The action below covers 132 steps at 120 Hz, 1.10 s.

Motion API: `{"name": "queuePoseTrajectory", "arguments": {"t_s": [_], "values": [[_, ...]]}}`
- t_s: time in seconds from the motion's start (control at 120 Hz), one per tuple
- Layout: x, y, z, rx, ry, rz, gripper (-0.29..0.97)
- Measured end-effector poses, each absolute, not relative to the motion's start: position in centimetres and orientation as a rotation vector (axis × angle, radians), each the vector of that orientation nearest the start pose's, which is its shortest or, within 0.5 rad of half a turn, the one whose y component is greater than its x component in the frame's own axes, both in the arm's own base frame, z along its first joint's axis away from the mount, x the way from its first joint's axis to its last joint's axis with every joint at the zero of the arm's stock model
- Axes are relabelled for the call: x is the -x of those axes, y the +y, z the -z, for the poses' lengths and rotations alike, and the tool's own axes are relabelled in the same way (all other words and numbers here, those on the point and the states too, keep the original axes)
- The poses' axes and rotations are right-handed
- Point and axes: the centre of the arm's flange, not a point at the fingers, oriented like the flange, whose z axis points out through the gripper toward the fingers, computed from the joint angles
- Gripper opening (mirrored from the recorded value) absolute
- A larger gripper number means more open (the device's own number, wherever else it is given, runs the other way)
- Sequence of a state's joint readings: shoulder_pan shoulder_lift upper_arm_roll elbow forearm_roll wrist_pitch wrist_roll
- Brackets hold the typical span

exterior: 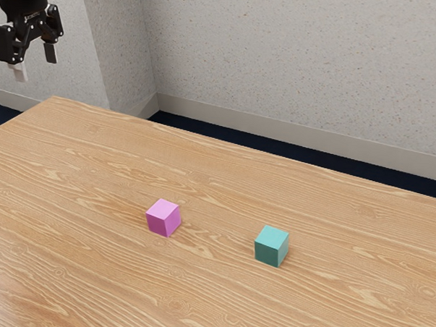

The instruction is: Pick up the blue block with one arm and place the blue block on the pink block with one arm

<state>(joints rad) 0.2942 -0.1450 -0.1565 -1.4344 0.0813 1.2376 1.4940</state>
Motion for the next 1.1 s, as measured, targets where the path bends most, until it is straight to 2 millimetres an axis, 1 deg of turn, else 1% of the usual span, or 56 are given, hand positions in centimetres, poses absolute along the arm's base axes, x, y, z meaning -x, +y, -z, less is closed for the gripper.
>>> {"name": "queuePoseTrajectory", "arguments": {"t_s": [0.208, 0.217, 0.242, 0.283, 0.308, 0.325, 0.358, 0.392, 0.433, 0.483, 0.617, 0.7, 0.742, 0.767, 0.817, 0.867, 0.892, 0.933, 0.958, 0.992, 1.008, 1.017, 1.05, 1.1], "values": [[-46.0, 6.8, -73.3, 2.449, 1.914, -0.165, 0.68], [-45.8, 6.7, -73.8, 2.445, 1.907, -0.155, 0.68], [-44.8, 6.4, -76.5, 2.42, 1.875, -0.103, 0.68], [-43.3, 6.0, -79.9, 2.387, 1.835, -0.036, 0.68], [-42.1, 5.4, -82.4, 2.353, 1.81, 0.02, 0.68], [-41.2, 4.9, -83.8, 2.332, 1.8, 0.049, 0.68], [-39.8, 3.6, -85.7, 2.294, 1.795, 0.085, 0.68], [-38.9, 2.6, -86.7, 2.269, 1.8, 0.103, 0.68], [-38.3, 1.8, -87.3, 2.253, 1.807, 0.111, 0.68], [-37.9, 1.1, -87.5, 2.245, 1.817, 0.112, 0.68], [-37.5, 0.4, -87.6, 2.243, 1.834, 0.102, 0.68], [-36.9, 0.0, -87.9, 2.238, 1.833, 0.102, 0.68], [-36.9, 0.0, -87.7, 2.243, 1.835, 0.093, 0.68], [-37.5, 0.1, -87.1, 2.251, 1.844, 0.078, 0.68], [-39.1, 0.0, -85.1, 2.262, 1.873, 0.034, 0.68], [-40.8, -1.0, -81.9, 2.257, 1.933, -0.036, 0.68], [-41.1, -1.4, -80.0, 2.258, 1.951, -0.08, 0.68], [-40.5, -2.2, -76.6, 2.254, 1.969, -0.15, 0.68], [-40.0, -2.8, -74.0, 2.247, 1.982, -0.187, 0.68], [-39.1, -3.9, -70.7, 2.225, 2.014, -0.198, 0.68], [-38.7, -4.2, -69.3, 2.217, 2.027, -0.191, 0.68], [-38.5, -4.2, -68.5, 2.217, 2.033, -0.186, 0.68], [-37.7, -3.0, -65.1, 2.244, 2.075, -0.161, 0.68], [-35.8, -0.9, -60.9, 2.288, 2.129, -0.092, 0.68]]}}
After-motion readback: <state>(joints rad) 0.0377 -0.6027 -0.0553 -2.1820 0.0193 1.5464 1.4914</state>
